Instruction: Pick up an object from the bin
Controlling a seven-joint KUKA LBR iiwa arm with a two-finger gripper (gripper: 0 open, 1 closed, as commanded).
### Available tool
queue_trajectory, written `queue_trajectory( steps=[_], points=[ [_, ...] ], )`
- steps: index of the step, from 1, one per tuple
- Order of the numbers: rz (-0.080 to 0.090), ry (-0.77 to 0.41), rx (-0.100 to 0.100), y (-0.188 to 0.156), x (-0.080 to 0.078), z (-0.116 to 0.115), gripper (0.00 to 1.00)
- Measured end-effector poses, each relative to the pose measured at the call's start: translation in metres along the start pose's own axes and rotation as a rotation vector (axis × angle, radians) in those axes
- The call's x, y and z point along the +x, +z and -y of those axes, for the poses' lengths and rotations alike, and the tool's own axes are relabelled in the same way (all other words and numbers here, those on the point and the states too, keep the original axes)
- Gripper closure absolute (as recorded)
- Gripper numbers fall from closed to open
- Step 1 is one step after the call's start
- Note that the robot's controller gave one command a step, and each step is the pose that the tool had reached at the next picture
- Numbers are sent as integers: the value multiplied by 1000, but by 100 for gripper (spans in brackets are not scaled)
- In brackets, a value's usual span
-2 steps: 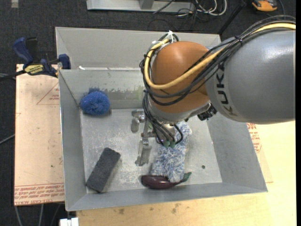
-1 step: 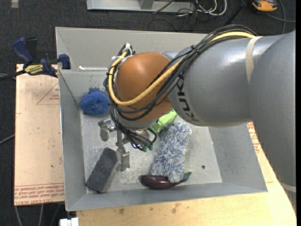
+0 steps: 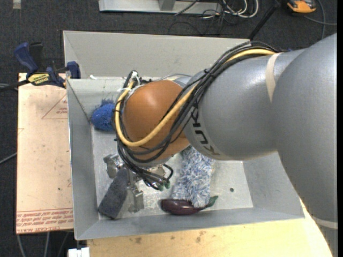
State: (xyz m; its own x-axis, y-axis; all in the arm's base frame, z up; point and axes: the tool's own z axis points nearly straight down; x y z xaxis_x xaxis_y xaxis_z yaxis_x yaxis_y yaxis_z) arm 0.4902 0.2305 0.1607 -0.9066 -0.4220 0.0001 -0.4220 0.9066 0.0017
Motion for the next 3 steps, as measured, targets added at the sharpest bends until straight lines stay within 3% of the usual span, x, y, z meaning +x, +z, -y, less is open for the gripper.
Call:
queue_trajectory(
  steps=[1,2,3],
  points=[
    [3,-317,1,6,-7,-8,0],
    [-3,-502,1,94,-22,-5,0],
    [2,-684,0,90,-31,-7,100]
  ],
)
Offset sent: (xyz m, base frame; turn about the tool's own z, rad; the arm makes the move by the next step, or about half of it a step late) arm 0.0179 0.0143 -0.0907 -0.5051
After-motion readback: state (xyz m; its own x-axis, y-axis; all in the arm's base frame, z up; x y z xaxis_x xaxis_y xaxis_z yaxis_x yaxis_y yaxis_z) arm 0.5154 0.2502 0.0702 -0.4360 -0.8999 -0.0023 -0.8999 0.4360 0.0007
